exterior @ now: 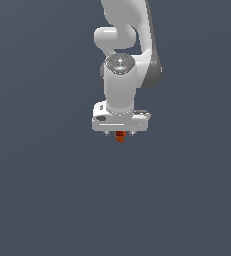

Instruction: Pick up the object and move it to a goal position.

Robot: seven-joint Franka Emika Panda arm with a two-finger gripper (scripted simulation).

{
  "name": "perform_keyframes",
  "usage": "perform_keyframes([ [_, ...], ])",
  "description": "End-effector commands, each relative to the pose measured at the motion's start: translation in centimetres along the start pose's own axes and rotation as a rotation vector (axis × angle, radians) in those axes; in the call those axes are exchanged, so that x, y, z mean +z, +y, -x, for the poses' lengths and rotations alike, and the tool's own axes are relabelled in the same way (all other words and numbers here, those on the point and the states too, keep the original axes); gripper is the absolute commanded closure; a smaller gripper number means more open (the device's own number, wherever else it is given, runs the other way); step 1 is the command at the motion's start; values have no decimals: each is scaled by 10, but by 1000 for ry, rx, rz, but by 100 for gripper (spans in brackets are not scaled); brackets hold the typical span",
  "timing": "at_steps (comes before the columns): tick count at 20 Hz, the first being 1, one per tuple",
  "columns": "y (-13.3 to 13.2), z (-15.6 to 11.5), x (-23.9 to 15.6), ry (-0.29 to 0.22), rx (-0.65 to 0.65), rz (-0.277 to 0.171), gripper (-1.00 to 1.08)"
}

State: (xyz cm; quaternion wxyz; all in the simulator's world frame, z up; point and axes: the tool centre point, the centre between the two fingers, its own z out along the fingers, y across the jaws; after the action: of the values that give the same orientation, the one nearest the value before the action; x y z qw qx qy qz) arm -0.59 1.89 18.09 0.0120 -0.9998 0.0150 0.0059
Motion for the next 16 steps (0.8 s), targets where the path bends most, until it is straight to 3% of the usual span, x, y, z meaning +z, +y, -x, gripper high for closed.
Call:
perform_keyframes([
  [1, 0, 0, 0, 0, 0, 0, -92],
  [10, 27, -9, -7, 25, -6, 22, -92],
  [16, 25, -6, -4, 24, -16, 22, -92],
])
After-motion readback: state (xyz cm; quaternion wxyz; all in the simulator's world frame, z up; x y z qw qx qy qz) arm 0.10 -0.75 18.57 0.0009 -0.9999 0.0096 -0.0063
